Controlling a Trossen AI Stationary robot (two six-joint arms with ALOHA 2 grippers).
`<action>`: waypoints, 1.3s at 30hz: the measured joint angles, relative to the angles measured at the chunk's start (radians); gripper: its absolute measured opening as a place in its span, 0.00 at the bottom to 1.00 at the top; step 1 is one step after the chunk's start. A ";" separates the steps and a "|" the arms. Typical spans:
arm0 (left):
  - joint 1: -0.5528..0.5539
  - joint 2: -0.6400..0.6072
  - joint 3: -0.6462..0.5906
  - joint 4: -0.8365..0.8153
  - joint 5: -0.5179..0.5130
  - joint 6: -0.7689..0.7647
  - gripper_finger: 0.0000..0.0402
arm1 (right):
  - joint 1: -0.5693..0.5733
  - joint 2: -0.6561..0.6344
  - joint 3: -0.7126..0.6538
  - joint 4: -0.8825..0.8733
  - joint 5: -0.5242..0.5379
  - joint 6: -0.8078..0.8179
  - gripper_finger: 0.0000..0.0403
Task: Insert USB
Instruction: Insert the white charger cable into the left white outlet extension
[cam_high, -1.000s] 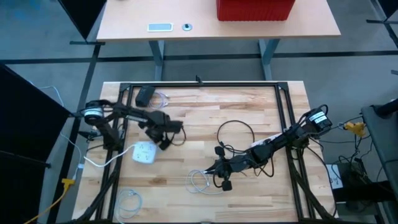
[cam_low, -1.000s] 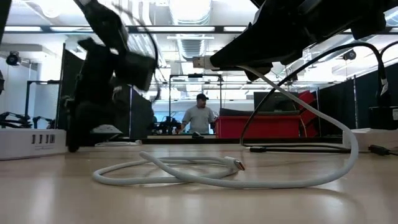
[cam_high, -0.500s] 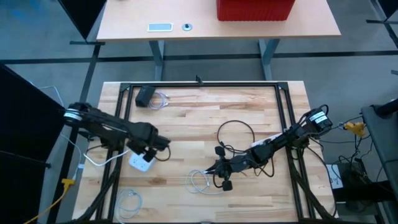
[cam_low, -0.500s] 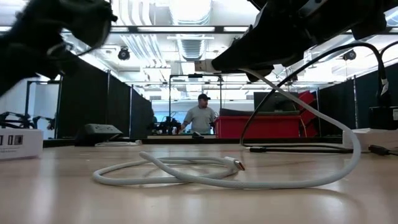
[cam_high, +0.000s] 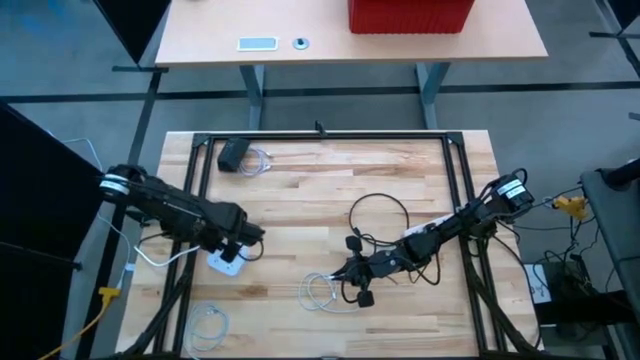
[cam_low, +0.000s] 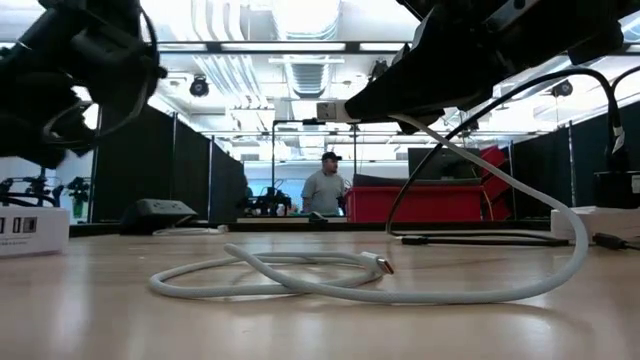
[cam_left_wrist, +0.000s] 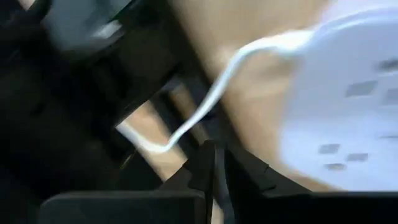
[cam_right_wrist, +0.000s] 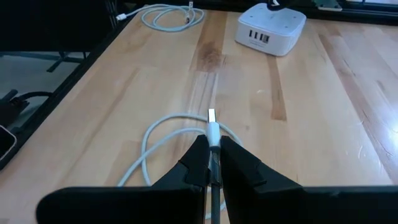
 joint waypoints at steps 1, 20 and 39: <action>0.000 0.008 -0.001 0.030 0.000 0.003 0.06 | 0.000 0.000 0.000 0.001 -0.004 0.000 0.03; -0.004 0.155 0.043 0.329 -0.030 0.071 0.06 | 0.000 0.000 0.000 0.000 -0.008 -0.006 0.03; -0.097 0.007 0.131 0.460 -0.147 0.135 0.06 | -0.003 0.095 0.060 0.057 0.090 0.083 0.03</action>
